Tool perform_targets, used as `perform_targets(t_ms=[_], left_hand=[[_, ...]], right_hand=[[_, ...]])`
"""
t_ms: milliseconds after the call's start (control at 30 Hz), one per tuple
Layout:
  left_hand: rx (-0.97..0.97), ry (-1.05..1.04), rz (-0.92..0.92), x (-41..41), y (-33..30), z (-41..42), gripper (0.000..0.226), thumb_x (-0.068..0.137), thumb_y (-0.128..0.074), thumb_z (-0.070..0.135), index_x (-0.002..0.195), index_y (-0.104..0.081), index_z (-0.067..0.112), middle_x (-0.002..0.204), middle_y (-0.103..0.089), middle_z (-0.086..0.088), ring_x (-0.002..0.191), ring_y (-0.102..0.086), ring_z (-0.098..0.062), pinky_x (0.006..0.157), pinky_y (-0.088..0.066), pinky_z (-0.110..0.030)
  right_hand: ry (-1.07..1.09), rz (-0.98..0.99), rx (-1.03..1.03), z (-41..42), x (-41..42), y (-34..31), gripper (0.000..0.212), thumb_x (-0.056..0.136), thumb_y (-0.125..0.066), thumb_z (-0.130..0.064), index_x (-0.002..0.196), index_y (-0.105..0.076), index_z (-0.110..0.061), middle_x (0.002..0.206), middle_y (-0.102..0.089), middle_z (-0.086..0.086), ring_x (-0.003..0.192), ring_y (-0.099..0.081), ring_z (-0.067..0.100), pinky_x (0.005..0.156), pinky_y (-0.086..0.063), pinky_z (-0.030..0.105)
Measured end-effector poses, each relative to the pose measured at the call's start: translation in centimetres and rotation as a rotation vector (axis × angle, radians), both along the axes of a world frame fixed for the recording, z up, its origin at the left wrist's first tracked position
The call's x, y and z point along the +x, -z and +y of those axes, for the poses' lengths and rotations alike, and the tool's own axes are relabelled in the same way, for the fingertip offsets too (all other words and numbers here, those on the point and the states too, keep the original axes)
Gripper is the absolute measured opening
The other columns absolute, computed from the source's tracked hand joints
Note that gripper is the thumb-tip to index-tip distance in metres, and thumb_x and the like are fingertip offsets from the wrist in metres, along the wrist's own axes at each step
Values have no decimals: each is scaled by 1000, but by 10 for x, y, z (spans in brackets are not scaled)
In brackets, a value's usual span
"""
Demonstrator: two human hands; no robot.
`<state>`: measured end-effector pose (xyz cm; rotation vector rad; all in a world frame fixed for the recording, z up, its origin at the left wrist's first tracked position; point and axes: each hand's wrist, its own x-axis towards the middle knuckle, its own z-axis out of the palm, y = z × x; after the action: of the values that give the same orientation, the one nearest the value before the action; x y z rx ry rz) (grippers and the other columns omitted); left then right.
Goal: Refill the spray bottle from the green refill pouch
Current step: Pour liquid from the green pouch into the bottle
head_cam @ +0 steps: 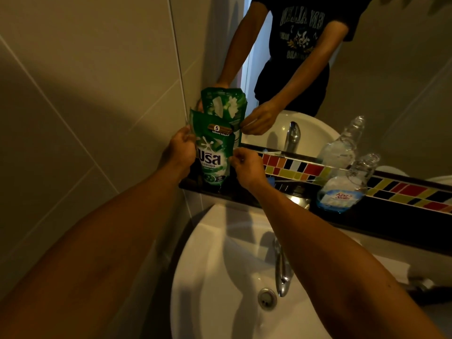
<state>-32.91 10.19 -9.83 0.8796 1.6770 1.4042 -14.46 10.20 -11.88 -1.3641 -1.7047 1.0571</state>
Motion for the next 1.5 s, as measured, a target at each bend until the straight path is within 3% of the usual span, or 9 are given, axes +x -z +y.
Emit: perform_targets(t_ms=[100, 200, 267, 500, 667, 767, 1033, 1233, 1500], left_hand=[[-4, -9, -54, -1, -1, 1, 31, 101, -48, 22, 130, -57, 24, 116, -70, -5, 85, -66, -16, 55, -49, -23], [11, 10, -25, -4, 4, -5, 21, 96, -50, 31, 113, -60, 30, 105, -71, -12, 65, -59, -15, 52, -42, -24], [7, 47, -3, -4, 8, -8, 18, 91, -49, 38, 106, -60, 34, 105, -72, -14, 72, -64, -23, 60, -46, -31], [99, 145, -135, 34, -24, -26, 15, 104, -44, 21, 115, -54, 21, 104, -67, 0, 87, -63, -16, 70, -50, -31], [174, 266, -187, 70, -53, -36, 17, 106, -42, 21, 119, -53, 20, 118, -68, -7, 95, -67, -20, 75, -56, -38], [176, 366, -163, 94, -68, -42, 18, 106, -43, 24, 119, -54, 22, 117, -68, -4, 103, -67, -25, 77, -58, -44], [171, 540, -72, 174, -100, -55, 13, 105, -46, 26, 114, -55, 23, 112, -67, -3, 102, -67, -22, 79, -58, -42], [171, 560, -55, 213, -108, -62, 11, 105, -45, 26, 106, -56, 27, 108, -68, -1, 99, -67, -20, 81, -57, -39], [96, 550, 141, 226, -109, -58, 18, 105, -42, 27, 117, -54, 22, 111, -66, -10, 91, -65, -21, 63, -50, -31]], right_hand=[[19, -17, 0, 3, -1, -2, 17, 106, -51, -7, 111, -68, -5, 106, -68, 4, 98, -62, 16, 74, -47, 18], [26, -24, -8, 3, 2, 1, 16, 106, -50, -6, 103, -63, 0, 101, -70, 13, 95, -67, 27, 79, -56, 34], [22, -22, -3, 0, 8, 3, 15, 106, -49, -7, 103, -61, 1, 101, -69, 16, 96, -67, 28, 82, -57, 39], [42, 54, 60, -33, 42, -15, 10, 109, -47, -19, 108, -53, -10, 101, -66, 5, 85, -62, 13, 68, -52, 21], [33, 188, -7, -61, 78, -34, 13, 105, -45, -37, 109, -52, -28, 117, -66, 13, 109, -67, 34, 91, -59, 57], [97, 248, -27, -80, 106, -48, 14, 103, -47, -37, 92, -54, -41, 118, -67, 12, 113, -68, 34, 91, -59, 60], [274, 404, -57, -115, 183, -72, 10, 109, -46, -20, 101, -50, -15, 120, -67, 19, 110, -71, 35, 83, -64, 53], [297, 408, -49, -123, 222, -77, 19, 109, -47, -20, 115, -50, -2, 114, -67, 11, 100, -73, 28, 64, -62, 27], [267, 568, -142, -131, 230, -66, 11, 109, -49, -19, 108, -49, -7, 105, -69, 9, 87, -73, 20, 57, -60, 27]])
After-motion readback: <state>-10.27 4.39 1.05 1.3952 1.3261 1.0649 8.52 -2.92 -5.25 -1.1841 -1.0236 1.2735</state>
